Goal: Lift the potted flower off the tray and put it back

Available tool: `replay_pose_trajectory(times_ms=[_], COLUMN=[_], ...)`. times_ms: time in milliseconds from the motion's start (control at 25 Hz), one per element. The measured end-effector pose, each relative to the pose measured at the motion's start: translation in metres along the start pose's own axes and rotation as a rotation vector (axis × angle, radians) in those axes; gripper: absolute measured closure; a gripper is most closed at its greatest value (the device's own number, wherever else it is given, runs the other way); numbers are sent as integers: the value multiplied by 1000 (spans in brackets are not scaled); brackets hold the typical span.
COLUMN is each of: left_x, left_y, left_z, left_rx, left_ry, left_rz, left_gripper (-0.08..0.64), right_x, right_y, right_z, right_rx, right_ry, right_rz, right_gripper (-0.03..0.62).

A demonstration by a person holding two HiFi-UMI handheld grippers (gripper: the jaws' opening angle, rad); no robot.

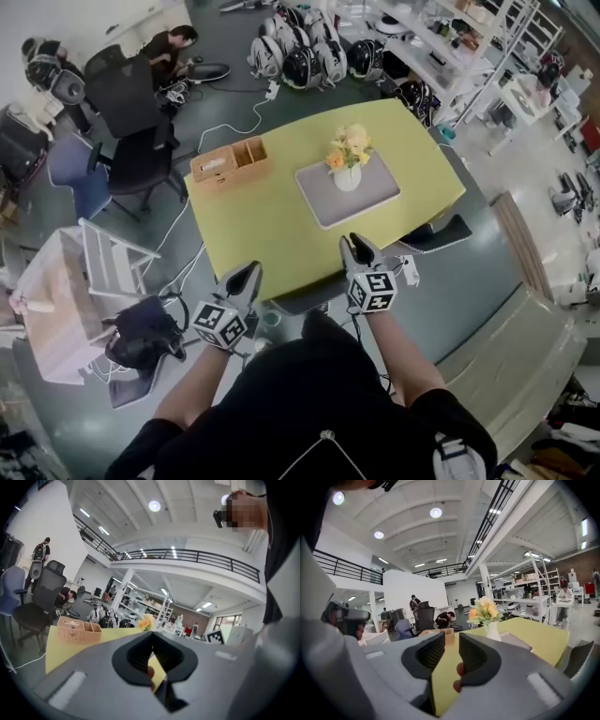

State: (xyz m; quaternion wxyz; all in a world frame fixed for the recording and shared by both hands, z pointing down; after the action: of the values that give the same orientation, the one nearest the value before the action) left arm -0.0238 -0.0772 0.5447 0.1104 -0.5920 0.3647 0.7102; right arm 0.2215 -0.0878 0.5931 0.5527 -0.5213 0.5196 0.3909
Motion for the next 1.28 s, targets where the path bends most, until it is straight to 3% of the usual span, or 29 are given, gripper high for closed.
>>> replay_pose_trajectory(times_ms=[320, 560, 840, 1160, 1280], left_x=[-27, -49, -76, -83, -82], left_y=[7, 19, 30, 56, 57], left_z=[-79, -121, -141, -132, -135], left_rx=[83, 169, 270, 370, 375], left_ry=[40, 92, 156, 183, 178], left_rz=[5, 29, 48, 65, 62], left_gripper=[553, 553, 552, 552, 552], right_x=[-41, -67, -91, -89, -91], right_y=[-143, -209, -232, -224, -225], right_z=[-77, -148, -219, -270, -273], right_rx=[-36, 2, 36, 16, -13], right_ry=[48, 60, 49, 13, 12], right_rz=[18, 46, 152, 270, 253], right_gripper=[426, 365, 295, 295, 360])
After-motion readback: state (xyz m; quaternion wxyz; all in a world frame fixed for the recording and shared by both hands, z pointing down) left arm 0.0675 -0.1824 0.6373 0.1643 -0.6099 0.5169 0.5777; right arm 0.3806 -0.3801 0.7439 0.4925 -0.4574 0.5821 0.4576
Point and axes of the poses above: the fingertips, and each gripper's own axes: z backward along the fingers, y to its left, x out of its top, the point moved 1 cm from there along z, backward along the fingers, and after that the axes turned 10 degrees about -y, right-handed, at the moved point
